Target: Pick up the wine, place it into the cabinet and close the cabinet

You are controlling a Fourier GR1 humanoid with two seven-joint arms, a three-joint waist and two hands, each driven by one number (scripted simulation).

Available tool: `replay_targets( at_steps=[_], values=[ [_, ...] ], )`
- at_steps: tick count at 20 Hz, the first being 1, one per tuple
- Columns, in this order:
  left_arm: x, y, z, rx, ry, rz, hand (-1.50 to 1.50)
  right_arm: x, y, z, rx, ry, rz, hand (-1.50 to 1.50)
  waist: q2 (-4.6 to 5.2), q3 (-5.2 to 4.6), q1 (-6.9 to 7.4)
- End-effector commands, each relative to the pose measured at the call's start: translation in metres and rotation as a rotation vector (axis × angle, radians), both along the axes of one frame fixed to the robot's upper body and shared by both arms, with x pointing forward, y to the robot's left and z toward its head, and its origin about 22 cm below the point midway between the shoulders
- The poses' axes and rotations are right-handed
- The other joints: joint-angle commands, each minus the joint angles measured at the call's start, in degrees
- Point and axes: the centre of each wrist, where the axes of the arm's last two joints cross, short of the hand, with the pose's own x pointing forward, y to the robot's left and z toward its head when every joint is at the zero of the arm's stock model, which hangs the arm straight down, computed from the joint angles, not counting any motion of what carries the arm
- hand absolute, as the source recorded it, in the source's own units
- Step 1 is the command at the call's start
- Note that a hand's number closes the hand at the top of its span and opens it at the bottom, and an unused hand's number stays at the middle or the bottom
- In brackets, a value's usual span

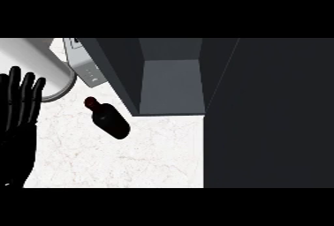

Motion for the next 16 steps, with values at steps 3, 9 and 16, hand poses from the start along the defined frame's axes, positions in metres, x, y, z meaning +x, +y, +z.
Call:
replay_targets(
  at_steps=[3,9,16],
  values=[
    [0.016,-0.012,0.005,0.047,-0.037,-0.161,-1.50,-0.014,-0.005,-0.003,0.001,0.028,-0.003,-1.50,0.20,-0.71,0.58],
    [0.023,-0.061,-0.008,-0.182,0.134,-0.460,-1.50,-0.035,0.013,-0.001,0.011,0.136,0.284,-1.50,0.16,-0.70,-0.21],
    [0.009,-0.086,0.016,-0.196,0.163,-0.483,-1.50,-0.062,0.016,0.048,0.032,0.156,0.298,-1.50,0.15,-0.72,0.63]
  ],
)
